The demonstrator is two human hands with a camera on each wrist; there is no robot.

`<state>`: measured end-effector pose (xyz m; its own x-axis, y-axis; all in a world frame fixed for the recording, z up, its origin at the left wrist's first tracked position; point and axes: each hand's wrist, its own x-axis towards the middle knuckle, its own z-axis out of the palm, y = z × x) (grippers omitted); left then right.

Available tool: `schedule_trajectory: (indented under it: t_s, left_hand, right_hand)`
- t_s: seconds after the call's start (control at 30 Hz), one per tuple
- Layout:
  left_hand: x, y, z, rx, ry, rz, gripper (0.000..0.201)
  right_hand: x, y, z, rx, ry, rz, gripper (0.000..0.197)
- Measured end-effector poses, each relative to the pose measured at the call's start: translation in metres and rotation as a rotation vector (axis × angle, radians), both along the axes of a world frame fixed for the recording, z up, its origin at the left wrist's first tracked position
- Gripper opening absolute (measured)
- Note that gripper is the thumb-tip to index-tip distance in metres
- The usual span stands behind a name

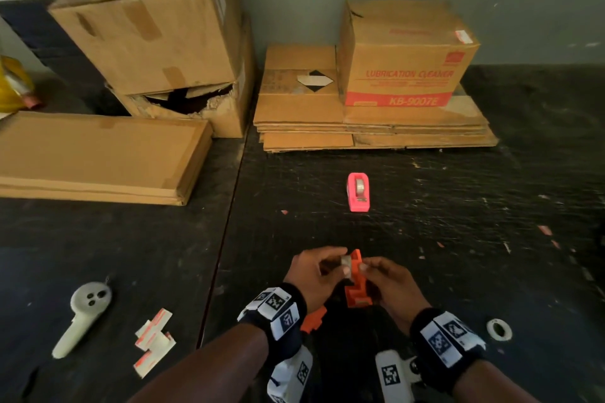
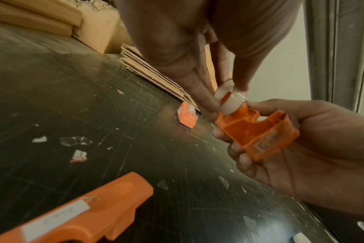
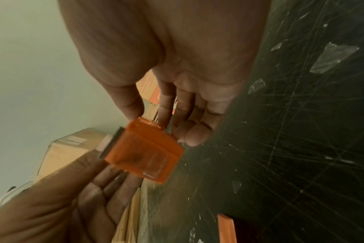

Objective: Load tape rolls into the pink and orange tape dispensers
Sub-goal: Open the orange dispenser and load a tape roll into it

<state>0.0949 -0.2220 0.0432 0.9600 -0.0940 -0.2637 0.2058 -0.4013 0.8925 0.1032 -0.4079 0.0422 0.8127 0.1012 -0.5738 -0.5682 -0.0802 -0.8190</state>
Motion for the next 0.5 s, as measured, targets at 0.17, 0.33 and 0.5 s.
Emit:
schedule_trajectory:
  t_s: [0.17, 0.33, 0.5]
  left_hand:
    - [-0.005, 0.009, -0.003, -0.047, 0.029, 0.048, 0.031]
    - [-0.01, 0.018, -0.002, -0.076, 0.022, 0.07, 0.029]
    - [-0.013, 0.025, 0.001, -0.107, 0.026, 0.035, 0.027]
  right_hand:
    - [-0.009, 0.01, -0.002, -0.007, -0.095, -0.018, 0.011]
    - [-0.017, 0.02, -0.002, 0.032, -0.096, -0.034, 0.012]
    - [-0.021, 0.026, -0.007, 0.104, -0.065, -0.011, 0.014]
